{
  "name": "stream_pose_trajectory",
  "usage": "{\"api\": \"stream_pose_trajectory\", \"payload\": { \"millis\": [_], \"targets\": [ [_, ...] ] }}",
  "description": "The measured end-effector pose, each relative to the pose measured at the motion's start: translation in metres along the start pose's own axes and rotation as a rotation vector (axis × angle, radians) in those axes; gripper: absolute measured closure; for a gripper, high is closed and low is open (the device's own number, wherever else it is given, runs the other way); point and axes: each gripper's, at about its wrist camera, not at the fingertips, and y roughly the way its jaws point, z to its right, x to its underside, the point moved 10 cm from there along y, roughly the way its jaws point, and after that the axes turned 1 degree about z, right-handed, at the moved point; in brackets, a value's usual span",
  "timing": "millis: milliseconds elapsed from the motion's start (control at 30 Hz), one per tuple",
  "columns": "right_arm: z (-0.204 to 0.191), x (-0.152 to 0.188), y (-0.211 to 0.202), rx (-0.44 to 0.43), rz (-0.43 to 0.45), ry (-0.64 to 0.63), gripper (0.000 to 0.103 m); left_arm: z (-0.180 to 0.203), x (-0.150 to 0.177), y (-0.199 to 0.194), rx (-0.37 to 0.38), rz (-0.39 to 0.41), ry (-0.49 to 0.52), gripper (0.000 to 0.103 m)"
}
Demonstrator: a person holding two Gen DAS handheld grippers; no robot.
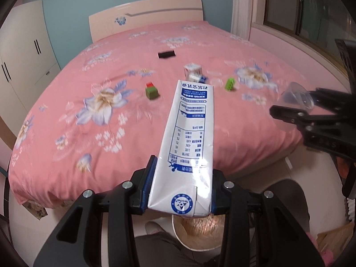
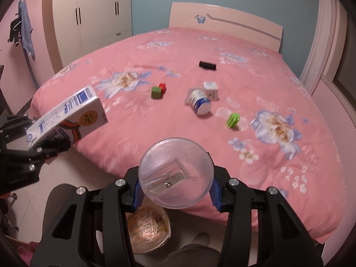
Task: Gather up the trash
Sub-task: 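Lift the milk carton with the left tool while the right tool carries the clear cup toward the bin, then lower the carton with the left tool while the right tool lowers the cup, opening both over the bin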
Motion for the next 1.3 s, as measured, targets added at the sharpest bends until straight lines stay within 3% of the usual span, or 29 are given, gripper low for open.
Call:
{"api": "stream_pose_trajectory", "payload": {
  "millis": [633, 1300],
  "targets": [
    [-0.048, 0.111, 0.079, -0.064, -0.236, -0.023, 0.055, 0.026, 0.104, 0.06, 0.058, -0.203, 0.031, 0.062],
    [-0.067, 0.212, 0.157, -0.121, -0.484, -0.015, 0.055, 0.039, 0.181, 0.141, 0.099, -0.443, 0.0, 0.062]
  ]
}}
